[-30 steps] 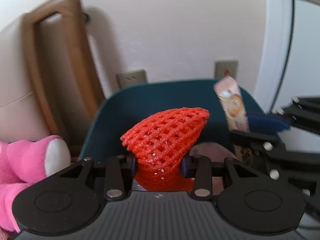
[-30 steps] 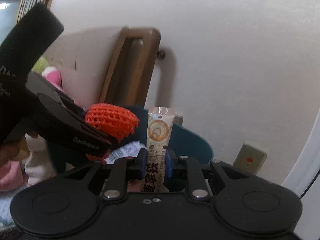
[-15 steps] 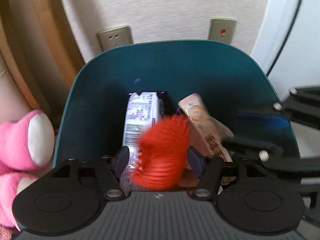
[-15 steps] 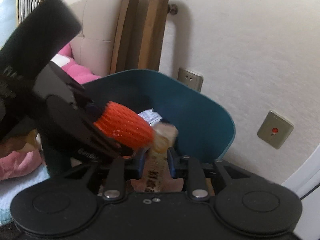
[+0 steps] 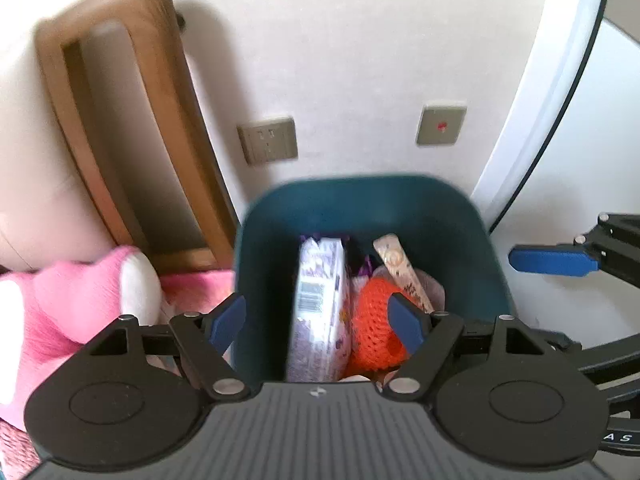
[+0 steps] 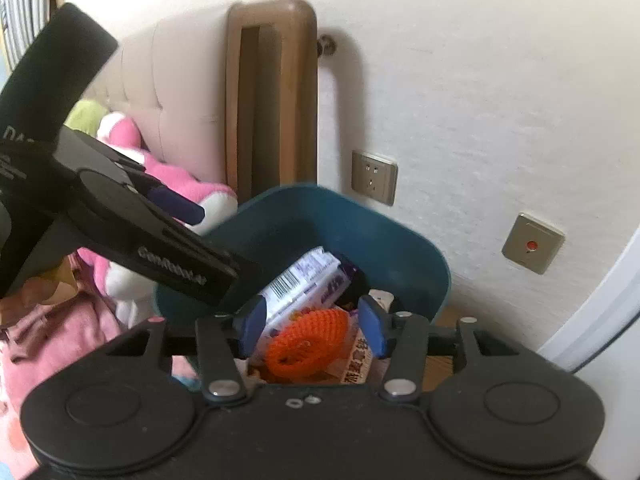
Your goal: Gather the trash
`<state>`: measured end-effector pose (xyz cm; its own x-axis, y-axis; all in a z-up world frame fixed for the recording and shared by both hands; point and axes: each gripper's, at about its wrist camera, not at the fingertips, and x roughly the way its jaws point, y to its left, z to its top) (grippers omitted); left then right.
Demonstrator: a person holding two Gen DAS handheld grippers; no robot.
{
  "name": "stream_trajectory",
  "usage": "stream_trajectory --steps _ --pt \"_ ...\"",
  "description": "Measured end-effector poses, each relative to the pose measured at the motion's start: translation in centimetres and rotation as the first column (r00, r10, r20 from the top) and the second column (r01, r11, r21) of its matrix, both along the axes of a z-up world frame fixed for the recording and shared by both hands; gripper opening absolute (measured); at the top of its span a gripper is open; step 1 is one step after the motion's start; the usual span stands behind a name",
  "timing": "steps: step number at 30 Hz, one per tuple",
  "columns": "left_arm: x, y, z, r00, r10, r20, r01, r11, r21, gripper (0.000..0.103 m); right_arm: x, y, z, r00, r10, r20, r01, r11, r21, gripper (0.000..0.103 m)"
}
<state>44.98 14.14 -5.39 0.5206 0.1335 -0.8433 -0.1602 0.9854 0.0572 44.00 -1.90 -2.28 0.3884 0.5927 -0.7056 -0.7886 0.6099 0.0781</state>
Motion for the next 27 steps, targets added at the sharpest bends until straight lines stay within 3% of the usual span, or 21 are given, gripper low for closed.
stream_trajectory --steps 4,8,11,16,21,27 --pt "-1.3 0.1 3.1 0.999 -0.013 0.037 0.014 1.000 -0.004 0.078 -0.9 -0.3 2.6 0.999 -0.039 0.001 0.039 0.999 0.026 0.061" --pt "-2.9 -0.3 5.5 0.997 -0.037 0.072 0.036 0.999 0.006 0.080 -2.1 -0.9 4.9 0.997 -0.077 0.001 0.077 0.995 0.057 0.064" --pt "-4.5 -1.1 6.7 0.995 -0.060 0.085 0.059 0.998 0.018 0.081 -3.3 -1.3 6.4 0.996 -0.090 0.013 0.089 0.993 0.075 0.072" --pt "-7.6 -2.5 7.8 0.992 -0.083 0.097 0.081 0.996 0.030 0.082 -5.7 -1.9 8.6 0.994 -0.104 0.041 0.099 0.990 0.100 0.082" --pt "-10.5 -2.6 8.4 0.991 -0.076 0.107 0.079 0.997 -0.021 0.084 -8.0 -2.8 9.6 0.991 -0.129 0.034 0.124 0.984 0.129 0.093" --pt "-13.7 -2.8 9.1 0.989 -0.060 0.138 0.063 0.998 -0.022 0.084 -10.8 -4.0 10.4 0.988 -0.154 0.034 0.146 0.975 0.167 0.101"
